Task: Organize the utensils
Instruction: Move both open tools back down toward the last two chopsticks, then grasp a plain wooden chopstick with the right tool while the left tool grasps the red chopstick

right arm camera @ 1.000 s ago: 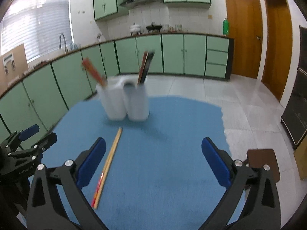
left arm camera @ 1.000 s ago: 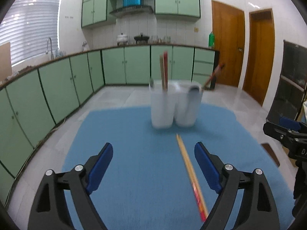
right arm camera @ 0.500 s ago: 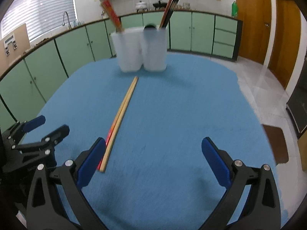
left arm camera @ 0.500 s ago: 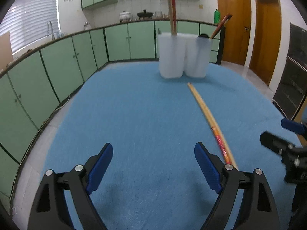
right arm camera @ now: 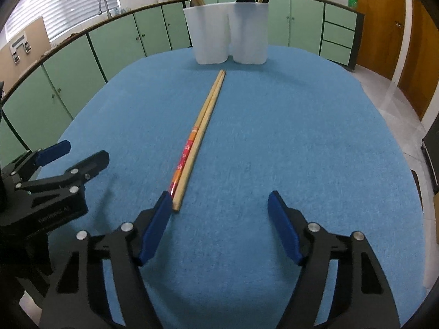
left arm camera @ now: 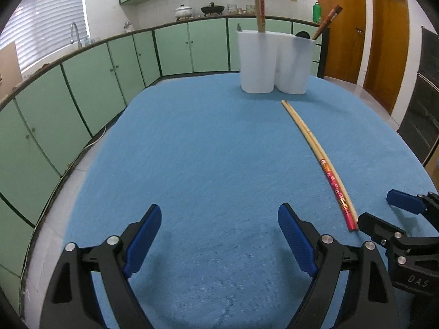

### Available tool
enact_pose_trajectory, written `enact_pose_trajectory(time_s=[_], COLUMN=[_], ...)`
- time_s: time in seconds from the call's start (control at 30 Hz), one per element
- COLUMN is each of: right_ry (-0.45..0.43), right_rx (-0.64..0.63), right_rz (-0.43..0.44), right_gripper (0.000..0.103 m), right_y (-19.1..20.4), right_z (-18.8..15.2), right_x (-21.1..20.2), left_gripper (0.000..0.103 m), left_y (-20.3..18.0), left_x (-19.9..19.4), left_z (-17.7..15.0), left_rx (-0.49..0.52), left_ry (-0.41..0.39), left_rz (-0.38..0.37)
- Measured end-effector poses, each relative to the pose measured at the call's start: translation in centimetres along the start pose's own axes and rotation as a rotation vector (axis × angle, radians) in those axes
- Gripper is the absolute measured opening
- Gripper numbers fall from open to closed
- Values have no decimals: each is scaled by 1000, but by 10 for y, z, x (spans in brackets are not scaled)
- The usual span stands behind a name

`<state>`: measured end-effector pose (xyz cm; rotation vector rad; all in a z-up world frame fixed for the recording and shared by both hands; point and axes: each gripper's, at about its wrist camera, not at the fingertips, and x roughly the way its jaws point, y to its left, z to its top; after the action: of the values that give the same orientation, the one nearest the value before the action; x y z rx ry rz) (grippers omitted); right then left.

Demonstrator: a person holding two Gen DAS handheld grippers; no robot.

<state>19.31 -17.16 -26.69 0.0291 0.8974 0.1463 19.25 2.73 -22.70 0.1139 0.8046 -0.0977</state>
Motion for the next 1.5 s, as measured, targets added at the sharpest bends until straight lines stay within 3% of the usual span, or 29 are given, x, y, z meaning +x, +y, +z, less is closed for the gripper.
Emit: enact_pose_trajectory(time_s=[0.37,0.5,0.77,0.9,1.07,1.3,1.5], right_ry=[-11,-35,-10,-7,0,-14,-28], right_rx=[-10,9,-20,-30,-28,-1,27], right_rz=[-80,-20,27,20,27,33,-17], right_gripper=[68,64,36,31,7,6,6], right_y=[-4,-8,6,10,12,5,-21], right_z=[2,-2,-4,-3,0,2,-3], right_x=[-2,-9,-5,-3,1,-2,-11], left_gripper=[85,85,85,85,85,85,85], left_y=[3,3,3,2,-1,-6,-20], left_x=[2,2,3,5,6,5,-7], left_z=[0,0,0,0,0,-1,1], left_rx=[-14,-15,-14,-11,-3,3,-22], left_ry=[14,14,21,29,33,34,19], left_rz=[-2,1,1,3,6,-8,-76])
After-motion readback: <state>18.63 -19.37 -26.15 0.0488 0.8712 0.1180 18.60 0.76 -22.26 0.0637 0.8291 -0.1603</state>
